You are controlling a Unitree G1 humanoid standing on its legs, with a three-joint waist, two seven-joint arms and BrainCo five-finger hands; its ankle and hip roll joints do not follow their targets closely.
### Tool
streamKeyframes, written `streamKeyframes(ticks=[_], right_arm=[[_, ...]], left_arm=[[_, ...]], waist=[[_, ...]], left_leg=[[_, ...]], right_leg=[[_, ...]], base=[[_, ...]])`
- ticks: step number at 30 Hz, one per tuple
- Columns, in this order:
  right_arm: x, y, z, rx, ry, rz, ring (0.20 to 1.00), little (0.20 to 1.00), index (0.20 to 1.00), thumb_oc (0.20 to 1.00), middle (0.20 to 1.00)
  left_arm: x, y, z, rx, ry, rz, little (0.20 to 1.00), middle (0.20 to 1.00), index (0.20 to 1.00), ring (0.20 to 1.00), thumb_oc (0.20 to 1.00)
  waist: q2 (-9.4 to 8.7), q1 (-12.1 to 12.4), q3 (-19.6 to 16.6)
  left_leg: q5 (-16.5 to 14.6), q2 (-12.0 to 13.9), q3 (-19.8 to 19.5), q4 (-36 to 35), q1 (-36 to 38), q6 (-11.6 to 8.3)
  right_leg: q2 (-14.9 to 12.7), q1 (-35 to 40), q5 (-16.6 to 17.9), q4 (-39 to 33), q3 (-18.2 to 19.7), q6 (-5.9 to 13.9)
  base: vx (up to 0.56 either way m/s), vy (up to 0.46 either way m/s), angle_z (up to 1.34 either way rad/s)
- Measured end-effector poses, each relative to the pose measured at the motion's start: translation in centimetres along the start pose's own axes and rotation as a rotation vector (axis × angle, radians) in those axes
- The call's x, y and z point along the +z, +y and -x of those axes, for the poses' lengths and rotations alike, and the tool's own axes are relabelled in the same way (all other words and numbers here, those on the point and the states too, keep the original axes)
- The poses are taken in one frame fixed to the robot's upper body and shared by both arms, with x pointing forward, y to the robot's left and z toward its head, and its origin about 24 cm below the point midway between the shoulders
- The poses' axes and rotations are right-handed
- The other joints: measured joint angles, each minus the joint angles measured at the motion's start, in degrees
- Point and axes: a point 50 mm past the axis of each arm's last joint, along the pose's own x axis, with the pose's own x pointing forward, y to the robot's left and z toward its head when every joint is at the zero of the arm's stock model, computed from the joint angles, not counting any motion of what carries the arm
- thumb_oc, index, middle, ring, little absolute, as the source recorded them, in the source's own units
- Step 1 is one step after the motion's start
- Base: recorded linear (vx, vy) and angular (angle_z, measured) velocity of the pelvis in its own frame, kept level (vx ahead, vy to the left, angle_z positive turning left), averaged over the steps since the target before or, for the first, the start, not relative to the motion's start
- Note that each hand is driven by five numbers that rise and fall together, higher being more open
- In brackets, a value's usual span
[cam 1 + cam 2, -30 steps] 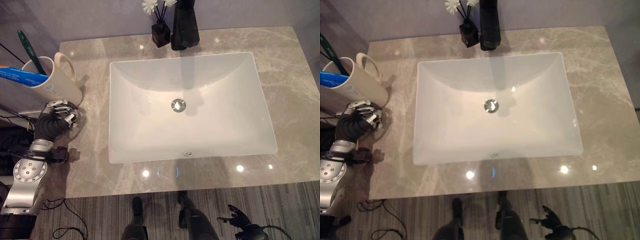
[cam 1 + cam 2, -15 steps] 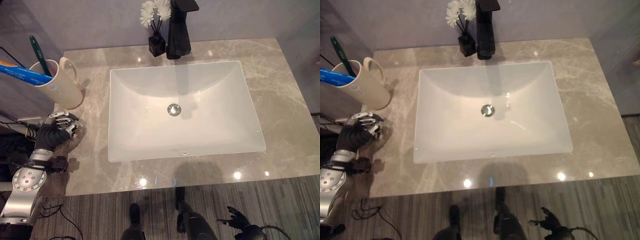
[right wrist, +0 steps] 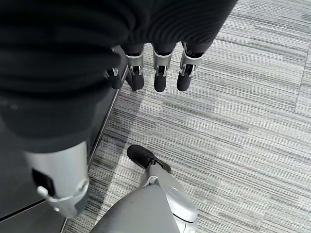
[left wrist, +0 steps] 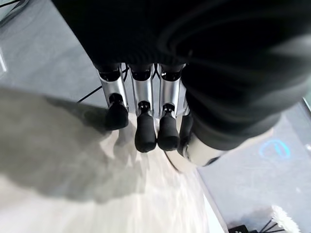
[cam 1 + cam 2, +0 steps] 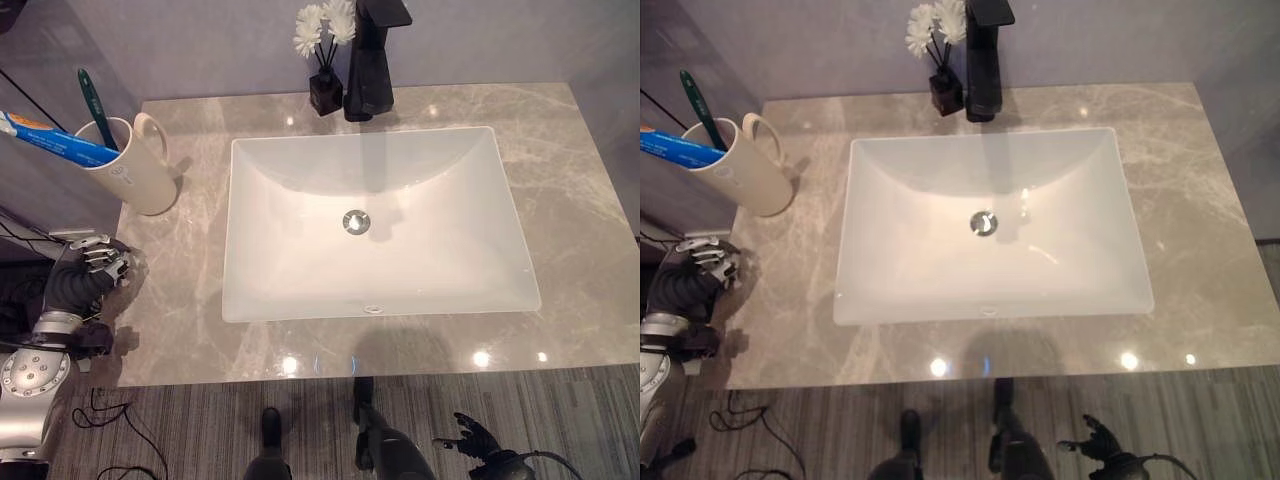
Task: Put brush and paste in cup on sink, flatten towel.
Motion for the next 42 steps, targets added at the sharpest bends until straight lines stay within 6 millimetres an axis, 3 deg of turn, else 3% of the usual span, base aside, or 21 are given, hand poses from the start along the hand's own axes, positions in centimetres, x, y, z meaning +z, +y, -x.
streamKeyframes(ticks=[5,11,23,42], right_arm=[[-0.1,-0.4,0.1,-0.007,0.003,0.008,1.000,1.000,1.000,1.000,1.000],[-0.2,-0.7,0.1,-0.006,0.006,0.023,1.000,1.000,1.000,1.000,1.000],[0.5,-0.3,0.0,0.020,-0.021,0.021,1.000,1.000,1.000,1.000,1.000],[0.9,-0.1,-0.1,0.022,-0.037,0.016,1.000,1.000,1.000,1.000,1.000]], left_arm=[[1.2,2.3,-2.6,0.080,-0.031,-0.051,0.200,0.200,0.200,0.200,0.200],[2.0,2.1,-5.3,0.086,-0.040,-0.071,0.200,0.200,0.200,0.200,0.200],[2.7,2.3,-5.6,0.113,-0.069,-0.073,0.200,0.200,0.200,0.200,0.200],[5.5,2.4,-7.3,0.174,-0.183,-0.039,0.200,0.200,0.200,0.200,0.200]], waist=[[-0.13,-0.5,0.0],[-0.48,-1.8,0.0],[-1.75,-1.8,0.6],[-3.08,-1.6,1.5]], left_leg=[[0.4,0.1,0.1,0.0,-1.7,-0.36],[0.4,0.2,0.2,0.0,-2.2,-0.40],[0.3,0.1,1.7,-0.1,-2.5,-0.42],[0.3,0.1,3.2,0.0,-4.2,-0.48]], right_leg=[[0.2,-1.7,0.2,0.0,0.1,-0.09],[0.3,-2.3,0.1,0.0,0.2,0.01],[0.4,-3.3,0.1,0.0,1.4,0.04],[0.8,-5.9,0.5,0.0,3.0,0.26]], base=[[0.00,0.002,-0.01],[0.00,-0.001,-0.01],[0.01,-0.001,-0.04],[0.00,-0.003,-0.03]])
